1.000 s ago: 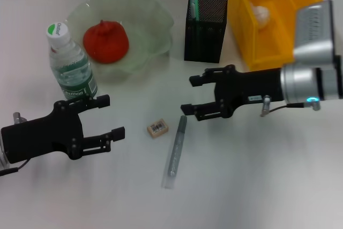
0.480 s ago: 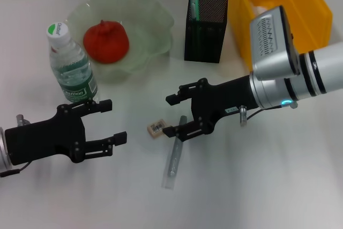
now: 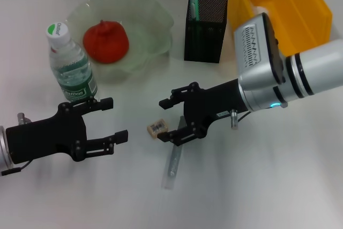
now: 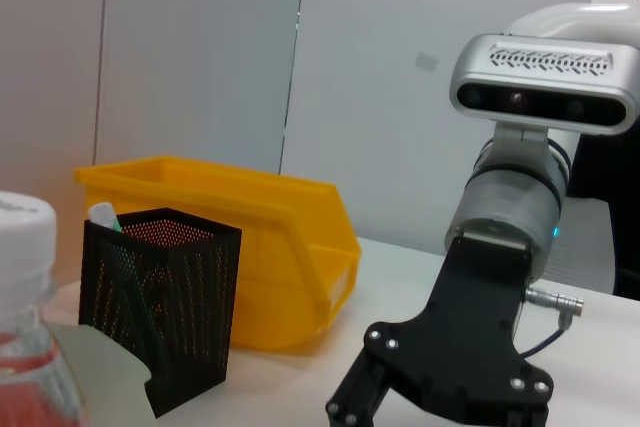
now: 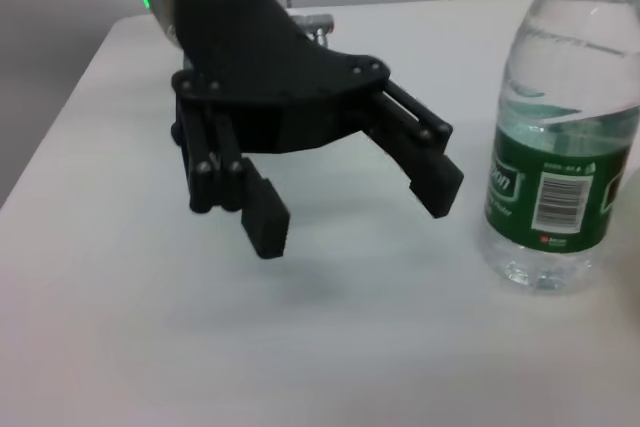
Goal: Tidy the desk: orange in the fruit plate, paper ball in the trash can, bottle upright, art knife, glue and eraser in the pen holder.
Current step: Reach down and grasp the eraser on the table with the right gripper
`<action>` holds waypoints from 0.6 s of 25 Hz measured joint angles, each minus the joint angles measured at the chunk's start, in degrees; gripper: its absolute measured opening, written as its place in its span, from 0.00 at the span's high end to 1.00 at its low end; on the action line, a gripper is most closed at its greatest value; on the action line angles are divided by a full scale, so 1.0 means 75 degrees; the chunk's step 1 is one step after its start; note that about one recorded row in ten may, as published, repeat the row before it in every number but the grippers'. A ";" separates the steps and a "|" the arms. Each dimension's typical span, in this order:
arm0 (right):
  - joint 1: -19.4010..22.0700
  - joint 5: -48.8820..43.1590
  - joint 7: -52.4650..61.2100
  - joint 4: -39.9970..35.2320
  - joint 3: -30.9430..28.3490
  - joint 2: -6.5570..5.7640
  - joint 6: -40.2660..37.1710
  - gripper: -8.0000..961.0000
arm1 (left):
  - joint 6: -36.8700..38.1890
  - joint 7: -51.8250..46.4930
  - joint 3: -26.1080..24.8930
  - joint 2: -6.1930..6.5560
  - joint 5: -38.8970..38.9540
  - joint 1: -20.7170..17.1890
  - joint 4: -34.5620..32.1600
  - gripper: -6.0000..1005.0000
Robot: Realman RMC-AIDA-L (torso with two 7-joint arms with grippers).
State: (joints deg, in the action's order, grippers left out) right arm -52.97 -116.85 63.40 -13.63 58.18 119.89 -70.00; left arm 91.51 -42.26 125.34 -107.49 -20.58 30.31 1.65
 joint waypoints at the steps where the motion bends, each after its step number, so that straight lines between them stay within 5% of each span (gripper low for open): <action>1: -0.0043 0.0000 -0.0073 0.0061 0.0000 0.0000 0.0033 0.21 | 0.0003 0.0000 -0.0005 0.0000 0.0001 -0.0005 -0.0005 0.16; 15: -0.0393 0.0093 -0.0756 0.0717 0.0000 -0.0001 0.0577 0.21 | -0.0033 -0.0002 -0.0036 -0.0095 0.0074 -0.0064 0.0039 0.16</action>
State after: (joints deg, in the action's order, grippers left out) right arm -55.92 -116.15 57.72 -8.25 58.19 119.88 -65.67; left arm 91.26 -42.27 125.08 -108.20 -20.03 29.84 1.95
